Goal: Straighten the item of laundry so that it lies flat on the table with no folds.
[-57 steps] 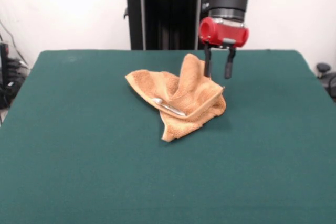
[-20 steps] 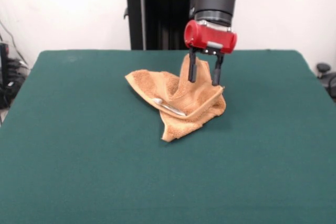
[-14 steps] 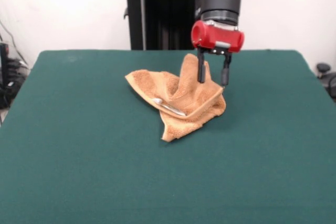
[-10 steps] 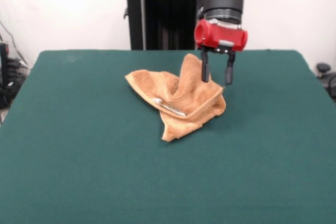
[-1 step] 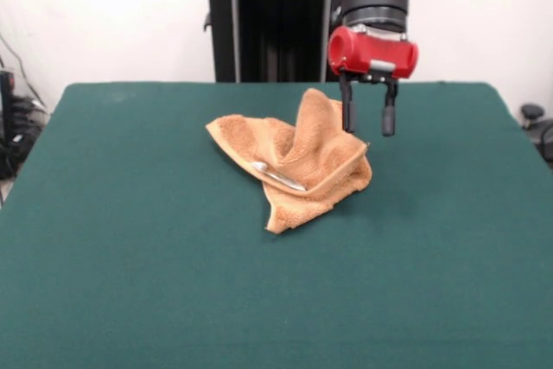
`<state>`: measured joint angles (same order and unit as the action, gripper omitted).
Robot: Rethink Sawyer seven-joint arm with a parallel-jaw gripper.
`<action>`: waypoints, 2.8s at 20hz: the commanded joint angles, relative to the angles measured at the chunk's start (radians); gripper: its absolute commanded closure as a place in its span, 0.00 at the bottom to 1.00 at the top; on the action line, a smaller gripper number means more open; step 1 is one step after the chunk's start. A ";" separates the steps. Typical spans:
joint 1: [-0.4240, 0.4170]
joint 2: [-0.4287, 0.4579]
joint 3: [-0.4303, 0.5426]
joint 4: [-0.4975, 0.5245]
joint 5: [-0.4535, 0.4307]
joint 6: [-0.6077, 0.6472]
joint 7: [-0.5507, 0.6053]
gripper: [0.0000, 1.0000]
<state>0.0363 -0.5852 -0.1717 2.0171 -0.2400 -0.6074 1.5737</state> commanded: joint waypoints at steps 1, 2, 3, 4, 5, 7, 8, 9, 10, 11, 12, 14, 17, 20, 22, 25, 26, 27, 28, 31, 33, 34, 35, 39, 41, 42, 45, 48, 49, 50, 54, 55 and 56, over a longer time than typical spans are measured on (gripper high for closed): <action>0.009 0.026 0.102 -0.018 0.010 0.056 0.199 0.00; 0.011 0.027 0.100 -0.018 0.014 0.060 0.197 0.00; 0.016 0.030 0.094 -0.021 0.023 0.062 0.193 0.00; 0.020 0.031 0.089 -0.022 0.027 0.065 0.190 0.00; 0.029 0.036 0.079 -0.025 0.038 0.068 0.183 0.00; 0.039 0.042 0.069 -0.028 0.049 0.071 0.176 0.00; 0.042 0.044 0.066 -0.029 0.052 0.073 0.173 0.00; 0.047 0.048 0.060 -0.029 0.059 0.074 0.171 0.00; 0.050 0.051 0.057 -0.030 0.061 0.079 0.169 0.00; 0.052 0.054 0.055 -0.030 0.062 0.084 0.167 0.00; 0.053 0.056 0.055 -0.031 0.062 0.083 0.167 0.00; 0.062 0.058 0.047 -0.033 0.067 0.110 0.156 0.00; 0.075 0.061 0.035 -0.038 0.075 0.162 0.136 0.00; 0.091 0.068 0.020 -0.043 0.082 0.183 0.124 0.00; 0.103 0.073 0.010 -0.045 0.087 0.183 0.122 0.00; 0.125 0.080 -0.012 -0.050 0.100 0.191 0.115 0.00; 0.132 0.083 -0.019 -0.051 0.103 0.195 0.113 0.00; 0.140 0.086 -0.027 -0.052 0.107 0.199 0.111 0.00; 0.147 0.089 -0.034 -0.053 0.110 0.203 0.108 0.00; 0.171 0.101 -0.059 -0.053 0.117 0.224 0.097 0.00; 0.183 0.110 -0.073 -0.050 0.117 0.224 0.096 0.00; 0.187 0.112 -0.077 -0.048 0.118 0.220 0.098 0.00; 0.190 0.119 -0.083 -0.044 0.114 0.210 0.101 0.00; 0.184 0.118 -0.084 -0.030 0.089 0.143 0.131 0.00; 0.170 0.111 -0.082 -0.026 0.075 0.102 0.148 0.00; 0.169 0.111 -0.082 -0.024 0.074 0.091 0.154 0.00; 0.139 0.099 -0.064 -0.028 0.059 0.033 0.185 0.00; 0.127 0.097 -0.050 -0.026 0.053 -0.004 0.200 0.00; 0.128 0.095 -0.049 -0.031 0.053 0.007 0.194 0.00; 0.129 0.096 -0.049 -0.031 0.055 0.005 0.192 0.00; 0.122 0.094 -0.037 -0.037 0.056 -0.018 0.195 0.00; 0.118 0.094 -0.032 -0.036 0.055 -0.031 0.201 0.00; 0.116 0.093 -0.030 -0.036 0.056 -0.034 0.202 0.00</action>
<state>0.1611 -0.4938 -0.2766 2.0166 -0.1844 -0.5691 1.5737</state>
